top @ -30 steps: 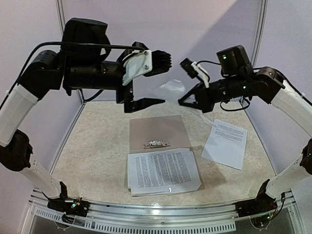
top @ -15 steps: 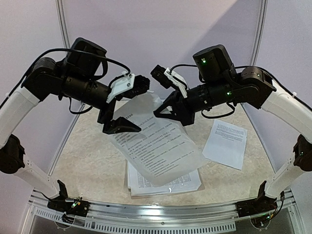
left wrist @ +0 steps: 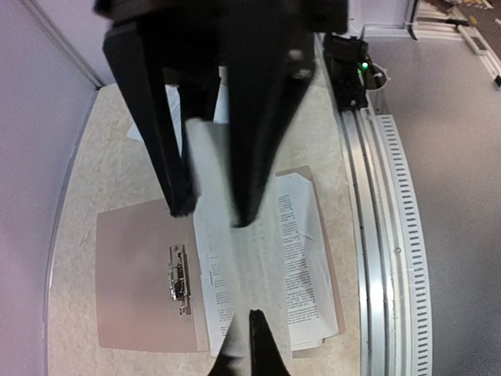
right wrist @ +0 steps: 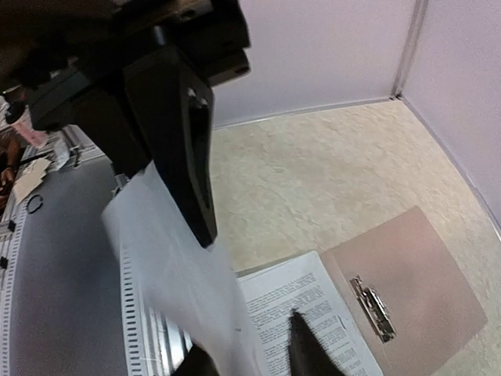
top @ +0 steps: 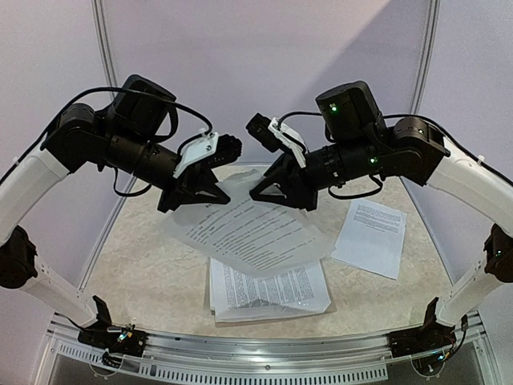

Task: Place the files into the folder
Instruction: Pass from the right arm to the left, then place the file on the spring clip of the folder.

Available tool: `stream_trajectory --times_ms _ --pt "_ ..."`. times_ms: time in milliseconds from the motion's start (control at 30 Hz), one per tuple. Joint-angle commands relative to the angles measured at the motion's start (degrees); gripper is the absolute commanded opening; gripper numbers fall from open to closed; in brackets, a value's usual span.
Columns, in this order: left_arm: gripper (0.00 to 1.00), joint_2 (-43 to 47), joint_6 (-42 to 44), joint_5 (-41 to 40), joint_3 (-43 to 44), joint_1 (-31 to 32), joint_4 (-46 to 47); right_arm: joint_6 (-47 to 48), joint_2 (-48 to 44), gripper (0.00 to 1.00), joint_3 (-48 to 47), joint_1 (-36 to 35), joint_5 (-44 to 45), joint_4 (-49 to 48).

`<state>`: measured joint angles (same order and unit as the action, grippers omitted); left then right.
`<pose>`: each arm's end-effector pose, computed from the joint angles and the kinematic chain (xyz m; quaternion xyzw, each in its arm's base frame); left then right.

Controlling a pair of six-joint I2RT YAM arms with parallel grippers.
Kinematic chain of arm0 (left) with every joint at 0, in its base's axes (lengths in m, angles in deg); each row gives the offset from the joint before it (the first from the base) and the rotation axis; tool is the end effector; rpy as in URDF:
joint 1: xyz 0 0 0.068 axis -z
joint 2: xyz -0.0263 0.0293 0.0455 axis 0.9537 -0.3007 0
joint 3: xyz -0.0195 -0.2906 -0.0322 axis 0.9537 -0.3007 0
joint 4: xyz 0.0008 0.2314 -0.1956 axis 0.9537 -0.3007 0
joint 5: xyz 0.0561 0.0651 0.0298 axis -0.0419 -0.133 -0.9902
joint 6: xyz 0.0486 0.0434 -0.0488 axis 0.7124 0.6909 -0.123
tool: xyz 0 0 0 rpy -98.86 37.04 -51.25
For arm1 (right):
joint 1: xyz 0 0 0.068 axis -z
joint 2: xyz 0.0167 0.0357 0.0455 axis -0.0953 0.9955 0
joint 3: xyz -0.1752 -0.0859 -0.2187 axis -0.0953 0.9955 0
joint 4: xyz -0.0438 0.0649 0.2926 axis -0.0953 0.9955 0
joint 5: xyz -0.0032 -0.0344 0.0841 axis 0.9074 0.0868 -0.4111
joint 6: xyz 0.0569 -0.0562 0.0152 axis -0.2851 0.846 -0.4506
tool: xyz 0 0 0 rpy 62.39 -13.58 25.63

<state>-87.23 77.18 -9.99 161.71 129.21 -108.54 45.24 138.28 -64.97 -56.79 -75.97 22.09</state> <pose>0.1608 -0.2850 0.4606 0.6572 0.6217 -0.2380 0.3534 0.1711 0.3661 0.4478 -0.5167 0.6866 0.3494 0.3734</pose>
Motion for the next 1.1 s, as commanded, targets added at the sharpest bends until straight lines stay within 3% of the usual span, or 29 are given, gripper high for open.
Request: stream_trajectory --times_ms 0,133,400,533,633,867,1067 --pt "0.00 0.0 -3.6 -5.6 4.1 -4.3 4.0 -1.7 -5.7 0.75 6.5 0.3 16.8 -6.9" --pt "0.00 1.1 -3.9 -14.6 12.8 -5.7 4.7 -4.2 -12.5 0.98 15.7 1.9 23.0 -16.2" --pt "0.00 3.5 -3.9 -17.9 28.5 -5.9 3.7 -0.6 -27.3 0.99 35.6 2.1 23.3 -37.0" --pt "0.00 3.2 -3.1 -16.4 34.2 -5.8 3.0 -2.2 -26.8 0.99 37.1 2.9 21.9 -44.4" --pt "0.00 2.8 -3.7 -15.5 37.3 -5.9 2.9 -6.9 -24.9 0.99 37.4 4.8 13.3 -53.2" --pt "0.00 3.4 -6.1 -10.0 36.8 -5.9 3.1 -5.8 -19.3 0.99 35.5 7.2 9.2 -67.5" --pt "0.00 3.6 -7.4 -6.8 37.6 -6.1 2.8 -8.6 -16.7 0.99 32.5 10.5 5.1 -69.6"
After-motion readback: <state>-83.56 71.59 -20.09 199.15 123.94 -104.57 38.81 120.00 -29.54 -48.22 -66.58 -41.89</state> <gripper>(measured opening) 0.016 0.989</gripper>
